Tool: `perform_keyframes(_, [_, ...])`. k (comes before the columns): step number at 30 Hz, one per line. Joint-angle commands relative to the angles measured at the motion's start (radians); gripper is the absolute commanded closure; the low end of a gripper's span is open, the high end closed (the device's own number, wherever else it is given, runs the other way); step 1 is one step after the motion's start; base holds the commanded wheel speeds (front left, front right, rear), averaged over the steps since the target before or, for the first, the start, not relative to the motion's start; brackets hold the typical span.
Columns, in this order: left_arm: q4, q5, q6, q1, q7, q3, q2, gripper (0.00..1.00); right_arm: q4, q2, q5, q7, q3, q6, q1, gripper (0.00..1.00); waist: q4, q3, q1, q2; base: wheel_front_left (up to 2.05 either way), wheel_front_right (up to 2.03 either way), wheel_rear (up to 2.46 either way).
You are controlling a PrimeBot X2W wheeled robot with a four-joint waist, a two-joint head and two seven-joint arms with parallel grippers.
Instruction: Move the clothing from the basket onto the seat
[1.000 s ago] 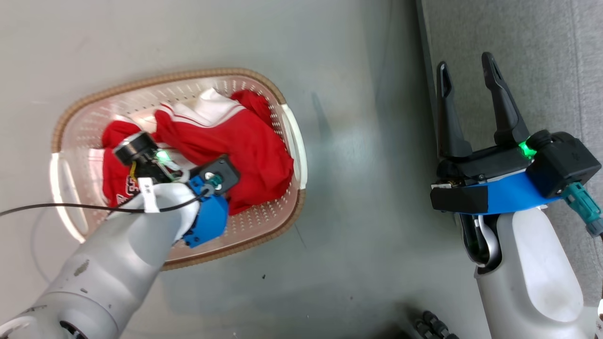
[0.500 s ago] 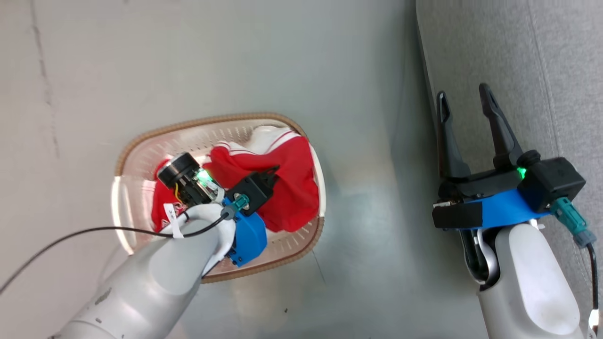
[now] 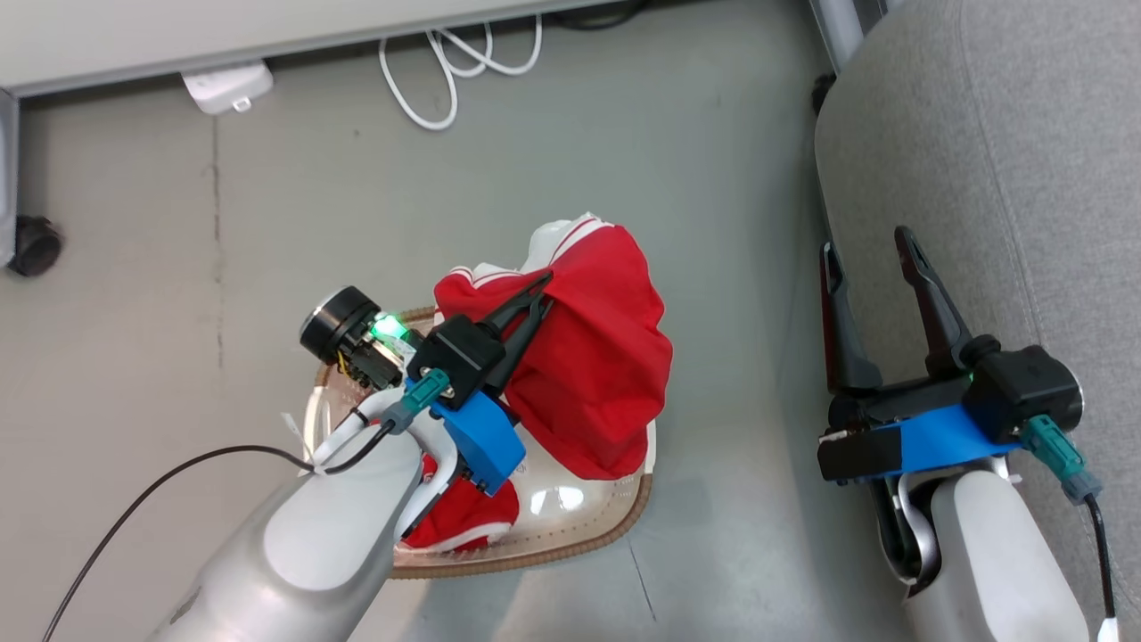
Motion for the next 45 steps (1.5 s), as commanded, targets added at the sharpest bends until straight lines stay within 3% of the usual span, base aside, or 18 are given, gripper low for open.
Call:
perform_keyframes(1, [-0.026,0.009,0.007,0.018,-0.003,0.026,0.004,1.00,0.005,-0.001,-0.004,0.000,-0.001,-0.001,0.019,0.00,0.018,-0.044,0.0002,0.0000,0.00,0.00,0.00])
perform_keyframes(11, [-0.163,0.034,0.002,0.045,-0.003,0.184,0.007,1.00,0.025,-0.001,0.006,0.000,0.007,-0.001,0.075,0.00,0.033,-0.166,0.0002,0.0000,0.00,0.00,0.00])
perform_keyframes(16, [-0.194,0.040,-0.007,0.040,-0.003,0.218,-0.006,1.00,0.032,-0.001,0.016,0.000,0.010,-0.001,0.097,0.00,0.036,-0.211,0.0002,0.0000,0.00,0.00,0.00])
perform_keyframes(30, [-0.192,0.055,-0.035,0.027,-0.003,0.231,-0.055,1.00,0.043,-0.001,0.053,0.000,0.043,-0.001,0.160,0.00,0.025,-0.341,0.0002,0.0000,0.00,0.00,0.00])
perform_keyframes(45, [-0.181,0.056,-0.043,0.055,-0.003,0.235,-0.070,1.00,0.007,-0.001,0.048,0.000,0.060,-0.001,0.169,0.00,0.019,-0.372,0.0002,0.0000,0.00,0.00,0.00])
